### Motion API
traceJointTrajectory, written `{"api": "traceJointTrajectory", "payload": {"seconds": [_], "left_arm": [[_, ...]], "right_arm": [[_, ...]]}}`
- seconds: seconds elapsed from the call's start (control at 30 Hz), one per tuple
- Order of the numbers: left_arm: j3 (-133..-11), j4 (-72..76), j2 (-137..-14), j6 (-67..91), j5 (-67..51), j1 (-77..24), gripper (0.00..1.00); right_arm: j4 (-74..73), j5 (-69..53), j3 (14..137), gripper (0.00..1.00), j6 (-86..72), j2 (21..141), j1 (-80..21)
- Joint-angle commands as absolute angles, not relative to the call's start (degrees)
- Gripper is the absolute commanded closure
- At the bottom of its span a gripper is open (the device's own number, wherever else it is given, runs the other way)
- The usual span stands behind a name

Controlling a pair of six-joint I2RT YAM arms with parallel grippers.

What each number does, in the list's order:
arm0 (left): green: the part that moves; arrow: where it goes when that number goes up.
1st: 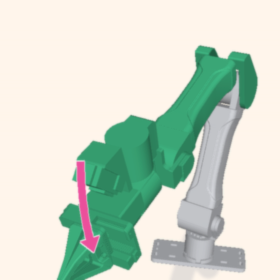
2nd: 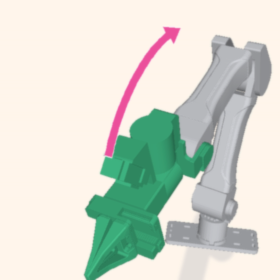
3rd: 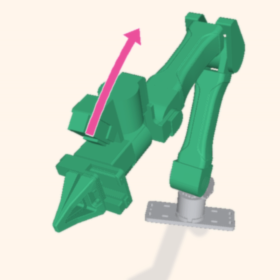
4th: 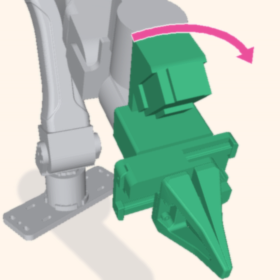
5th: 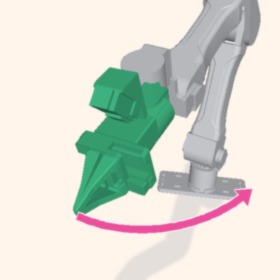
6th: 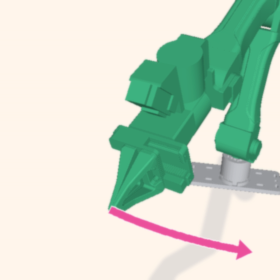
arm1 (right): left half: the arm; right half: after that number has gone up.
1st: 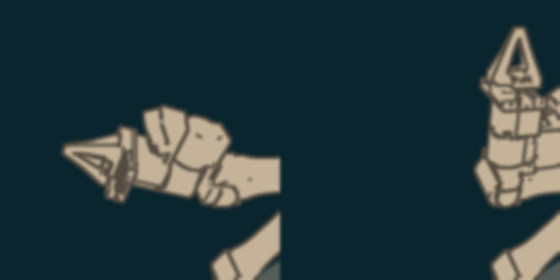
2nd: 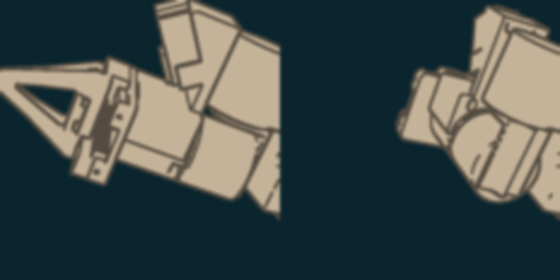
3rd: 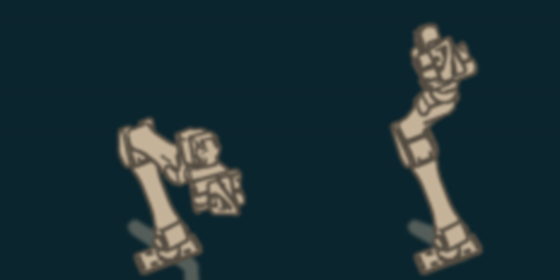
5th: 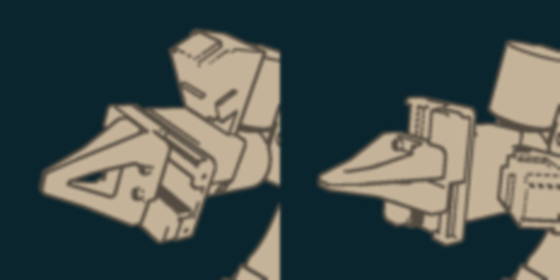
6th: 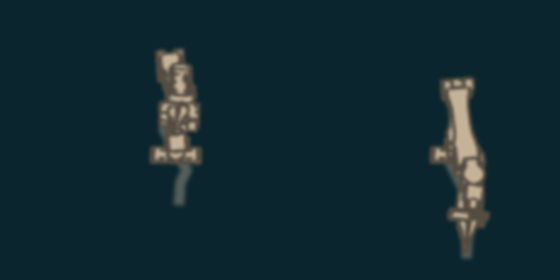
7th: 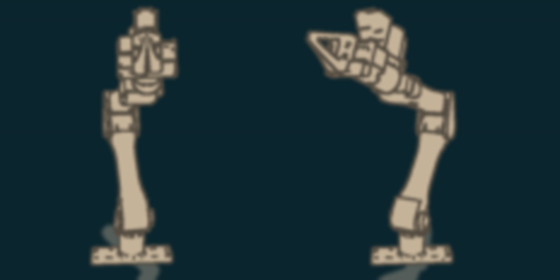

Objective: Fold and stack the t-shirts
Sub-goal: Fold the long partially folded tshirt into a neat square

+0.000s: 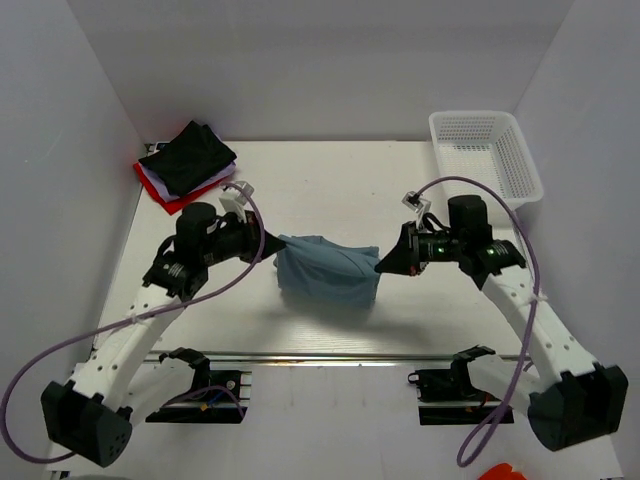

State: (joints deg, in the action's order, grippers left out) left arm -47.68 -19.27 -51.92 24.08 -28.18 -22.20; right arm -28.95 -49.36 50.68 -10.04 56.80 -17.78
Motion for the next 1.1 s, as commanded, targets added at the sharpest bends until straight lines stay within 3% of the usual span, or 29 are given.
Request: {"api": "traceJointTrajectory", "payload": {"seconds": [0.0, 0.37, 0.77, 0.8, 0.83, 0.87, 0.9, 0.93, 1.0, 1.03, 1.07], "left_arm": [[-48.25, -17.31, -57.11, 25.66, -20.31, -21.18, 1.00], [-56.15, -6.33, -81.38, 26.46, -13.72, -20.65, 1.00], [-67.40, -6.84, -101.68, 28.47, -10.90, -19.60, 1.00], [-68.98, -6.86, -102.73, 28.48, -10.38, -19.60, 1.00], [-69.86, -7.64, -104.57, 28.48, -9.85, -19.08, 1.00], [-70.74, -8.17, -105.46, 28.48, -9.84, -19.07, 0.91], [-73.10, -8.70, -106.34, 28.48, -8.45, -19.07, 0.64], [-74.69, -9.75, -107.13, 28.48, -7.83, -19.07, 0.43], [-78.90, -13.43, -108.45, 28.48, -5.73, -19.07, 0.06], [-79.97, -14.49, -108.46, 28.48, -5.71, -19.07, 0.00], [-80.50, -14.50, -108.46, 27.69, -5.19, -19.07, 0.00]], "right_arm": [[-24.63, -46.33, 49.48, 1.00, -13.70, 63.96, -16.44], [-19.16, -38.85, 55.90, 1.00, -14.15, 80.32, -12.92], [-7.47, -26.28, 60.20, 1.00, -18.11, 95.69, -10.37], [-7.47, -26.89, 60.90, 0.99, -17.67, 96.67, -10.37], [-7.64, -26.98, 63.26, 0.80, -17.41, 98.85, -10.37], [-6.69, -27.16, 63.98, 0.64, -16.79, 100.27, -10.46], [-5.90, -26.64, 64.94, 0.18, -16.70, 101.59, -10.46], [-6.06, -26.28, 66.78, 0.10, -16.26, 102.12, -10.37], [-6.85, -27.07, 69.68, 0.10, -15.91, 103.35, -10.55], [-7.99, -27.68, 70.74, 0.10, -14.86, 103.36, -10.46], [-8.26, -28.73, 72.06, 0.10, -14.51, 103.01, -10.46]]}}
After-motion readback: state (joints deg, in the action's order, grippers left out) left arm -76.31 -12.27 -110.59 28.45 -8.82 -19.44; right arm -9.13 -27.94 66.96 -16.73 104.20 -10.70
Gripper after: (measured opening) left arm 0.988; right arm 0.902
